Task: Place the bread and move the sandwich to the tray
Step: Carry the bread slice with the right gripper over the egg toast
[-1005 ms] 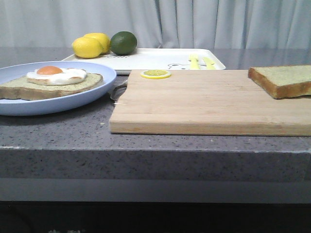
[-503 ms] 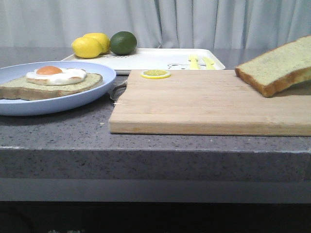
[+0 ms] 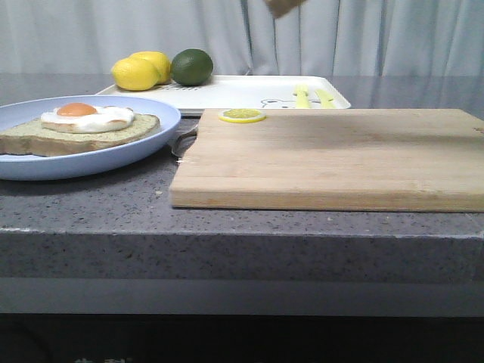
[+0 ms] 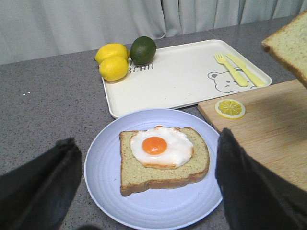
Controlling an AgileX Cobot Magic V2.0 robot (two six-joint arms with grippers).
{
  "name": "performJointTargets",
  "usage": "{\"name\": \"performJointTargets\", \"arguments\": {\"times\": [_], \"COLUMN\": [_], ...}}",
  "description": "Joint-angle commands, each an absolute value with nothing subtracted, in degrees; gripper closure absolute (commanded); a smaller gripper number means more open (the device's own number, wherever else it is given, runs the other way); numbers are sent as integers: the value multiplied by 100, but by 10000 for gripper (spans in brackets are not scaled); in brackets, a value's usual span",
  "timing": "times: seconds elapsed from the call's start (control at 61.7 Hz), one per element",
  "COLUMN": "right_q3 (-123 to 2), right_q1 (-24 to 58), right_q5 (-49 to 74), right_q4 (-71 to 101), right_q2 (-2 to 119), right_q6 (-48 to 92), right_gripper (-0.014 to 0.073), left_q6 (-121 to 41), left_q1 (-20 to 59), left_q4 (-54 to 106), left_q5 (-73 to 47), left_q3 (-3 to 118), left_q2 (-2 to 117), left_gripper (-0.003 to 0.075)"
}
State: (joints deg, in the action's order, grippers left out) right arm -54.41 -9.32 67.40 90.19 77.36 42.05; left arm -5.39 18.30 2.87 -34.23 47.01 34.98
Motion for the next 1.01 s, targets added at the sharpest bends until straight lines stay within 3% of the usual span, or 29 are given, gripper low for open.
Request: {"name": "performJointTargets", "arguments": {"times": [0.0, 0.259, 0.422, 0.6, 0.989], "right_q3": [-5616, -5616, -5694, -5761, -6899], "right_q1": [-273, 2049, 3012, 3386, 3705], "right_q5": [6895, 4023, 2551, 1822, 1940], "right_q4": [9861, 11055, 11055, 11055, 11055], "right_q2": [7522, 7550, 7550, 7574, 8786], "right_q6": [4291, 4855, 4975, 4714, 3545], "right_gripper": [599, 599, 599, 599, 599], "left_q6": [-485, -485, -485, -485, -485], "left_q1": [1875, 1875, 1875, 1875, 1875], "left_q4": [298, 298, 298, 298, 298], "left_q5": [-2952, -2952, -2952, -2952, -2952], "left_q3": [4855, 4855, 4855, 4855, 4855], "left_q2": [3535, 3535, 3535, 3535, 3535], "left_gripper": [154, 154, 154, 154, 154]}}
